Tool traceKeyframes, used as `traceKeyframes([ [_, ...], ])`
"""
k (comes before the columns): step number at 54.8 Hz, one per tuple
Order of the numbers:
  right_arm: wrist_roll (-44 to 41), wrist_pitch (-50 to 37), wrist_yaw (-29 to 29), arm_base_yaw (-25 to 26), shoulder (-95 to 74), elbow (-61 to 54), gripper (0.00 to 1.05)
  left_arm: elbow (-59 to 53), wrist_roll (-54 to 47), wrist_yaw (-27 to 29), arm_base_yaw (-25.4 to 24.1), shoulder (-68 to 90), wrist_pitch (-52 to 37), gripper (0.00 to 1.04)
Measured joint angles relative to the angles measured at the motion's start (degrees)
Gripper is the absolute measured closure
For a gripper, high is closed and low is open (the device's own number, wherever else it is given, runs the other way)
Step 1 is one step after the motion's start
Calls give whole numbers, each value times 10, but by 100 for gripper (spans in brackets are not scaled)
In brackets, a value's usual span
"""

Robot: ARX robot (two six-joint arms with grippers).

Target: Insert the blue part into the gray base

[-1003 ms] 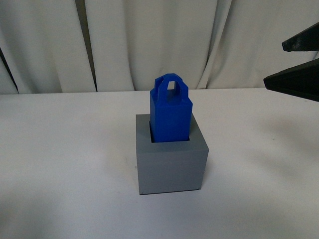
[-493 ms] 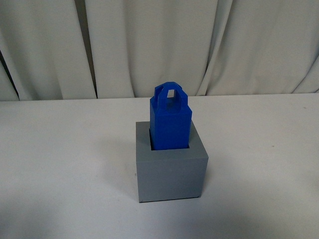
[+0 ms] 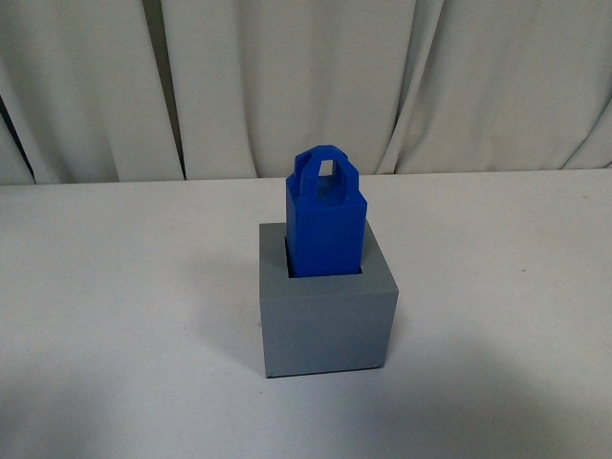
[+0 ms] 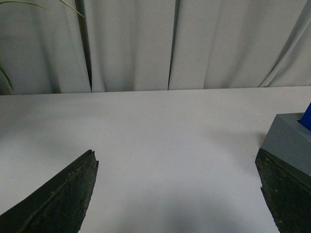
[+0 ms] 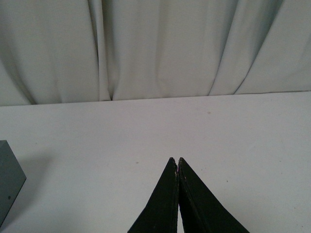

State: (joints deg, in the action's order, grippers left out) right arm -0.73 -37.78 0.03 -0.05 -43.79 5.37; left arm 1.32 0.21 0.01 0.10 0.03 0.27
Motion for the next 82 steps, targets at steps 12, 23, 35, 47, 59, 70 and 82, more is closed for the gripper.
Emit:
traceKeyframes([
  [12, 0, 44, 0, 0, 66, -20, 102, 0, 0, 0, 0, 0, 0, 6],
  [23, 0, 48, 0, 0, 102, -50, 102, 0, 0, 0, 0, 0, 0, 6],
  [35, 1, 122, 0, 0, 182, -51, 102, 0, 0, 0, 0, 0, 0, 6],
  [47, 1, 175, 0, 0, 236, -51, 102, 0, 0, 0, 0, 0, 0, 6],
  [59, 1, 218, 0, 0, 280, -51, 102, 0, 0, 0, 0, 0, 0, 6],
  [70, 1, 249, 0, 0, 311, -51, 102, 0, 0, 0, 0, 0, 0, 6],
  [82, 1, 295, 0, 0, 356, -50, 102, 0, 0, 0, 0, 0, 0, 6],
])
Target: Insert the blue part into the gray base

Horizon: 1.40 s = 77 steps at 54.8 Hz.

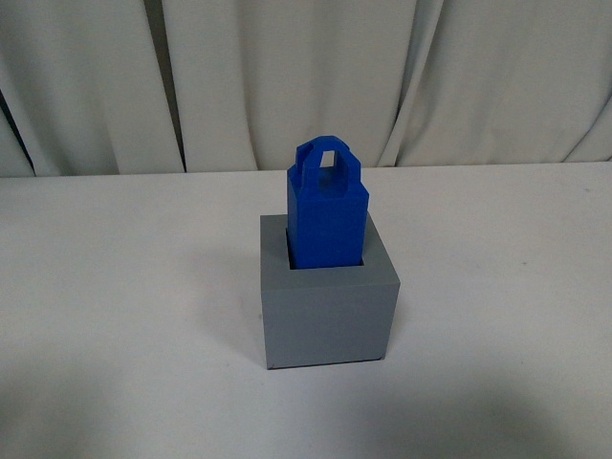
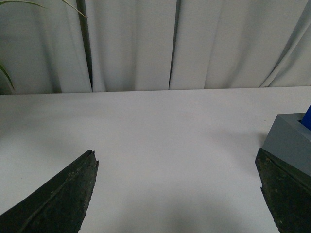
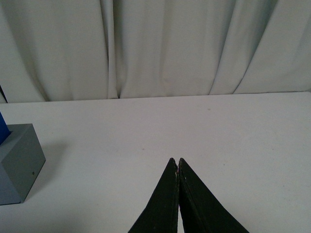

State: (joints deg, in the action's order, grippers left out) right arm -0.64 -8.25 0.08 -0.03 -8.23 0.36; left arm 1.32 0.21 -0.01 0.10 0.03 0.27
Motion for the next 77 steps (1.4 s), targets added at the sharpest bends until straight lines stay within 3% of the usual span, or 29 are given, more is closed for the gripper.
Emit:
traceKeyframes([
  [3, 0, 71, 1, 0, 52, 0, 102, 0, 0, 0, 0, 0, 0, 6],
  [10, 0, 81, 0, 0, 80, 0, 97, 0, 0, 0, 0, 0, 0, 6],
  [40, 0, 82, 1, 0, 80, 0, 7, 0, 0, 0, 0, 0, 0, 6],
  [77, 0, 82, 1, 0, 80, 0, 7, 0, 0, 0, 0, 0, 0, 6],
])
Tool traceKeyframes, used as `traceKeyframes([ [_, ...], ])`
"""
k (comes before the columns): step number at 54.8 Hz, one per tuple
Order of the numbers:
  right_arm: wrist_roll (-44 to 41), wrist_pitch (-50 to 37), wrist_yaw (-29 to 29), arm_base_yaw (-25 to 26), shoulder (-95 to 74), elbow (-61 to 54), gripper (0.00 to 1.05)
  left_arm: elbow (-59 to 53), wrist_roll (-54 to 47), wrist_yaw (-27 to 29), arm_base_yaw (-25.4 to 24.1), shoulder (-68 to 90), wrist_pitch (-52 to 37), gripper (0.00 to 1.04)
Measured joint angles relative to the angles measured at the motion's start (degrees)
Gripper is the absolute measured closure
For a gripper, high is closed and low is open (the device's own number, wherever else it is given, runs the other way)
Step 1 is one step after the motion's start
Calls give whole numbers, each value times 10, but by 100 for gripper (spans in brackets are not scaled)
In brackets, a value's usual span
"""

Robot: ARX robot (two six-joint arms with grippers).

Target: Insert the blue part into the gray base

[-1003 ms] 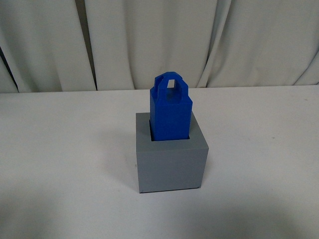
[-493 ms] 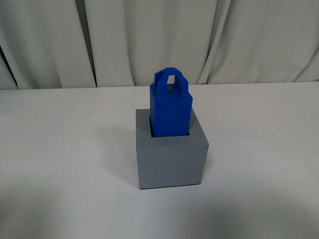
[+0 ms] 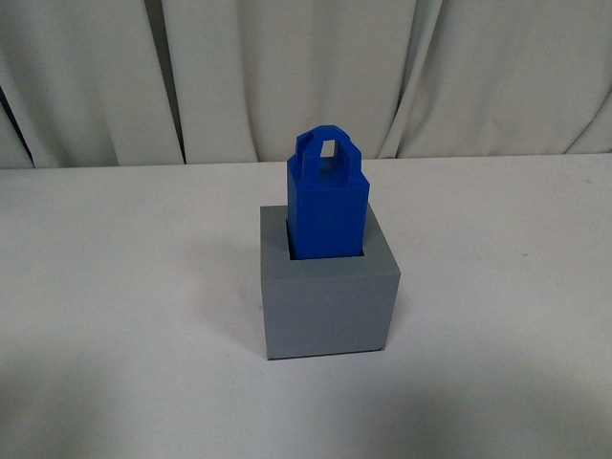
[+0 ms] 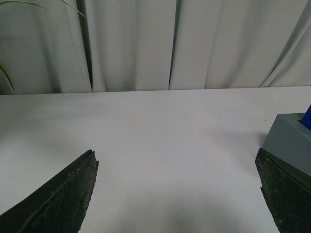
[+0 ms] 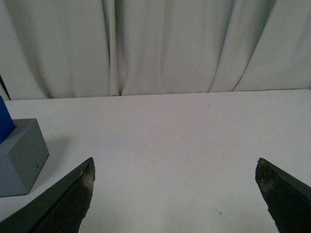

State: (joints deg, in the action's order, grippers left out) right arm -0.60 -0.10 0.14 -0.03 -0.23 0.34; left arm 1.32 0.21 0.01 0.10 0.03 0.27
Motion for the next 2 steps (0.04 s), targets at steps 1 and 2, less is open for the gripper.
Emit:
traceKeyframes([
  [1, 0, 0, 0, 0, 0, 0, 7, 0, 0, 0, 0, 0, 0, 6],
  [2, 0, 0, 0, 0, 0, 0, 7, 0, 0, 0, 0, 0, 0, 6],
])
